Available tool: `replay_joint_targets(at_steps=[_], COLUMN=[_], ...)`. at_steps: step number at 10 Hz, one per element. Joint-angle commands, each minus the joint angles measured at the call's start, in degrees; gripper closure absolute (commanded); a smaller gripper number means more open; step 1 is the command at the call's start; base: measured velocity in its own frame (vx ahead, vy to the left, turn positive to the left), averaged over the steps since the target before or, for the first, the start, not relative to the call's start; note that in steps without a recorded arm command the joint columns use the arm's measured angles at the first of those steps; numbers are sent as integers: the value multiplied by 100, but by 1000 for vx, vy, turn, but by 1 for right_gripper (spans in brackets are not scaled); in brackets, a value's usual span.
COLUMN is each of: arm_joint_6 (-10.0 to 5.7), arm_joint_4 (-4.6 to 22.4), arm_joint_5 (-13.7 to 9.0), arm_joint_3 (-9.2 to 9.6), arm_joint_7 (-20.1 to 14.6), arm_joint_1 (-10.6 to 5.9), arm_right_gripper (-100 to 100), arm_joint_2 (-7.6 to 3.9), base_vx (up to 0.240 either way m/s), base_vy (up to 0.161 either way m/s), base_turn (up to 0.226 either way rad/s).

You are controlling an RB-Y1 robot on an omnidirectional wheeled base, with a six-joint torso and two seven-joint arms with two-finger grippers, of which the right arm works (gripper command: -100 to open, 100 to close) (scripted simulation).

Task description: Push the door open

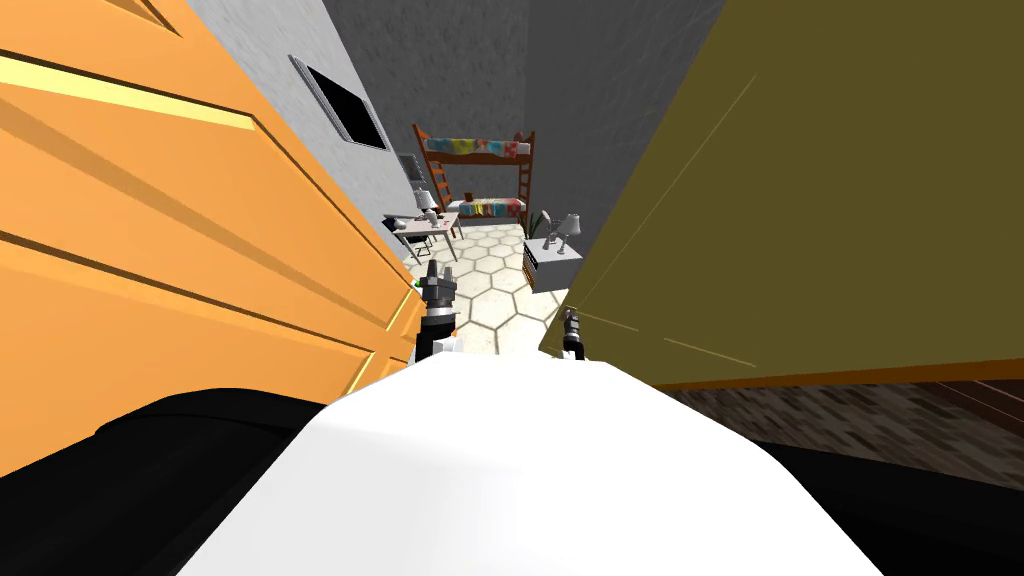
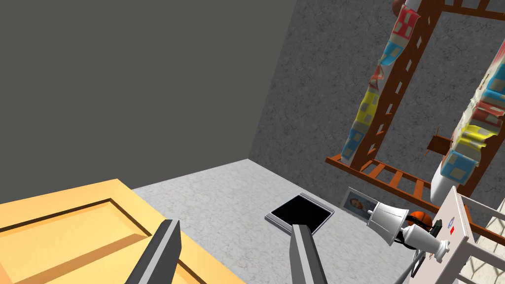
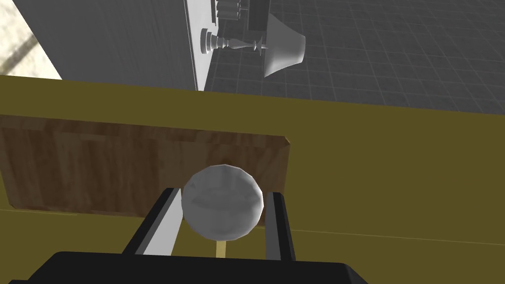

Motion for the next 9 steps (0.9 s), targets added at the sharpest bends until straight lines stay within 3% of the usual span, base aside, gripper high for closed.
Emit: replay_joint_targets(at_steps=[1,9], arm_joint_6=[132,150], arm_joint_4=[-239,-197], arm_joint_5=[-14,-295], arm_joint_3=[-34,-523], arm_joint_7=[9,148], arm_joint_1=[138,124], arm_right_gripper=[100,100], arm_joint_2=[-40,-164], base_vx=[44,166], base_vy=[1,22], base_turn=[2,-62])
